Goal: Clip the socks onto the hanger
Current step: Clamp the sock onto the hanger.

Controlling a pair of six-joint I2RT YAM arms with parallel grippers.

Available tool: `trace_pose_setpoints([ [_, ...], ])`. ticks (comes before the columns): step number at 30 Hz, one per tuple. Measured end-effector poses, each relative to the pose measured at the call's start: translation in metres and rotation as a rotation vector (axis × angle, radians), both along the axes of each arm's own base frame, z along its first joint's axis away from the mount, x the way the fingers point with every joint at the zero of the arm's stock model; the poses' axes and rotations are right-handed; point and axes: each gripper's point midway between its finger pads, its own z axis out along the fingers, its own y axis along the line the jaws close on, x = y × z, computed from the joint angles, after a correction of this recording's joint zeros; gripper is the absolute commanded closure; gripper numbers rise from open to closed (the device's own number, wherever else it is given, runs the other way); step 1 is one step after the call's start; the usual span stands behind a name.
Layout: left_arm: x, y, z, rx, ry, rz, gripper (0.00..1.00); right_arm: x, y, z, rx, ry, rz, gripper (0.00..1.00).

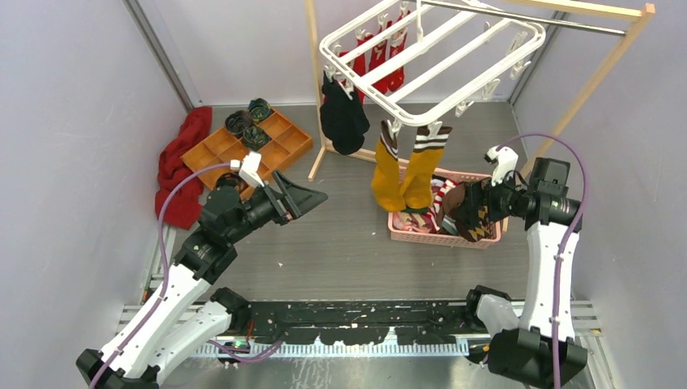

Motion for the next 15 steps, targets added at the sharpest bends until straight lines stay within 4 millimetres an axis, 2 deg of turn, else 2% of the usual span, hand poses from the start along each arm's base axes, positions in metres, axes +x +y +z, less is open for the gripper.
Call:
trace_pose_setpoints([
  [3,0.000,0.000,-0.006,0.012,0.022,-0.001,0.07,0.012,-0.012,-0.009,0.042,0.043,-0.055,0.04],
  [7,0.000,0.000,-0.003,0.008,0.012,-0.001,0.08,0.027,-0.023,-0.015,0.069,0.066,-0.107,0.10],
  [15,0.008,-0.010,0.006,-0.002,-0.057,-0.033,0.13,0.033,-0.023,-0.012,0.099,0.050,-0.128,0.12],
])
